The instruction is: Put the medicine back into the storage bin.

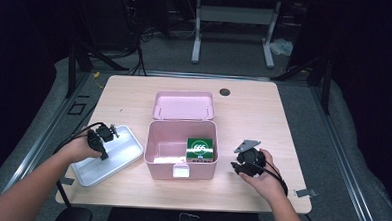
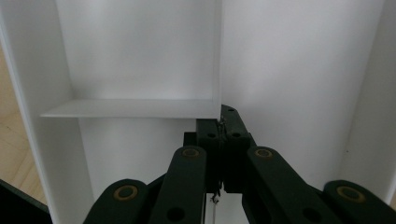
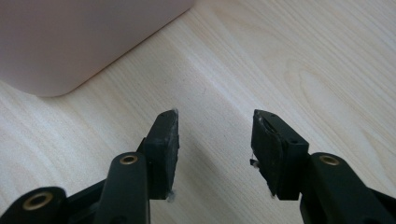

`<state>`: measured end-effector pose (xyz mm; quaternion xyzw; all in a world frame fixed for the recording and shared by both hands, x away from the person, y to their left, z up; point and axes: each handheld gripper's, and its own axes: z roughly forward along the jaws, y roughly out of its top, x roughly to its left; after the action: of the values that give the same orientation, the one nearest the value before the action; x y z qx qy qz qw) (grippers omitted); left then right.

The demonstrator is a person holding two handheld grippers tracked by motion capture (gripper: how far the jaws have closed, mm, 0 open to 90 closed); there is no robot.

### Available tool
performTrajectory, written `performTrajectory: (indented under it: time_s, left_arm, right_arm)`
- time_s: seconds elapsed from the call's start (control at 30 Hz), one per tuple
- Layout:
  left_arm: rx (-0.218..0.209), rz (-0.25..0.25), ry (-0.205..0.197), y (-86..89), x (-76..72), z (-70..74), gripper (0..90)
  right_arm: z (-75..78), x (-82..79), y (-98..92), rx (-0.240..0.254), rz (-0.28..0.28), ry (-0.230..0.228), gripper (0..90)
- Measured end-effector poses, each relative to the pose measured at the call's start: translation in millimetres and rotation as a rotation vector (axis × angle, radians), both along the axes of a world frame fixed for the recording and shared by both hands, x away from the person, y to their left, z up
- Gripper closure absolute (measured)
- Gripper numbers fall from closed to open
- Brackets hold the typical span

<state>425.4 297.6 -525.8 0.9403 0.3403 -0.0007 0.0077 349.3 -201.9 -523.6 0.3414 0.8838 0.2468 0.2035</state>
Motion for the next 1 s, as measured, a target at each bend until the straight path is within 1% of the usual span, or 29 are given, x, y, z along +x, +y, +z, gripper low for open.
performTrajectory:
  time_s: [0.13, 0.23, 0.3, 0.47, 0.53, 0.57, 0.67, 0.77, 0.87, 1.0]
  left_arm:
    - [0.005, 0.000, 0.000, -0.7, -0.1, 0.1, 89.3]
    - [0.007, -0.001, -0.008, -0.8, -1.0, 0.2, 89.3]
    - [0.012, 0.004, -0.012, -2.0, -2.3, 0.0, 89.3]
    - [0.016, 0.028, -0.007, -3.4, -3.2, 0.3, 89.3]
    - [0.022, 0.026, -0.015, -3.4, -4.3, 1.7, 89.4]
    - [0.040, 0.018, -0.023, -4.9, -6.8, 3.2, 89.5]
    - [0.048, 0.015, -0.023, -5.5, -8.7, 5.3, 89.5]
    - [0.065, 0.010, -0.034, -5.6, -11.5, 11.2, 89.5]
    - [0.060, 0.006, -0.048, -3.3, -13.5, 21.6, 89.5]
    - [0.056, 0.010, -0.079, 0.6, -16.0, 38.7, 89.5]
  right_arm:
    - [0.0, -0.3, -0.7, 0.002, -0.001, 0.001, 51.1]
    - [-0.3, 0.2, -1.8, 0.008, -0.007, 0.000, 51.2]
    - [-0.5, 0.4, -1.8, 0.008, -0.009, -0.001, 51.2]
    - [-1.1, 0.4, -1.7, 0.004, -0.005, 0.000, 51.2]
    - [-1.0, 0.5, -2.2, 0.003, -0.005, -0.002, 51.1]
    - [-1.3, 0.7, -2.8, 0.004, -0.012, -0.003, 51.1]
    - [-2.1, 1.4, -3.5, 0.009, -0.009, 0.005, 51.2]
    - [-2.7, 1.7, -3.4, 0.006, -0.009, 0.007, 51.1]
    - [-2.3, 1.4, -3.0, 0.009, -0.010, 0.006, 51.1]
    - [-2.6, 1.6, -3.2, 0.010, -0.011, 0.005, 51.1]
